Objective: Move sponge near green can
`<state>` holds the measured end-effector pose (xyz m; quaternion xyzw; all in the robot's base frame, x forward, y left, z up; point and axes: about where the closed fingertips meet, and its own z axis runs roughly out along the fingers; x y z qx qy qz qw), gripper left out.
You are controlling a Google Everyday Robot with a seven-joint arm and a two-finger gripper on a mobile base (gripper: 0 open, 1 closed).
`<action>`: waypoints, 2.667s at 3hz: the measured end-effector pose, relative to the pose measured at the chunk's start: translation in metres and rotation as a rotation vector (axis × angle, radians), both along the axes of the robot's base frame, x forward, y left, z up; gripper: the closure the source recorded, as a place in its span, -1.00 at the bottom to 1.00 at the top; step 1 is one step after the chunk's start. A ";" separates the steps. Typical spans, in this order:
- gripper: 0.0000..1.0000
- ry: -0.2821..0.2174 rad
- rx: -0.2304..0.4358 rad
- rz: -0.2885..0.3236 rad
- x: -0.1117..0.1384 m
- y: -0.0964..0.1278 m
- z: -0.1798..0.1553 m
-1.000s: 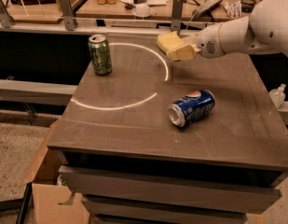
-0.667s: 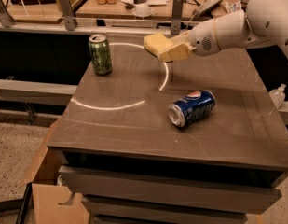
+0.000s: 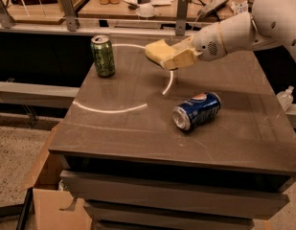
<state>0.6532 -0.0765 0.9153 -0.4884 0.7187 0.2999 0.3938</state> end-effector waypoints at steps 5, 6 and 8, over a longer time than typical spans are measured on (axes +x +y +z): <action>0.67 0.073 0.051 0.033 0.003 0.100 -0.051; 0.21 0.067 0.040 0.023 0.006 0.106 -0.057; -0.72 0.055 0.019 0.007 0.012 0.107 -0.059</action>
Offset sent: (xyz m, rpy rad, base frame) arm -0.0259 0.0622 -0.0378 0.0462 0.1305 0.0765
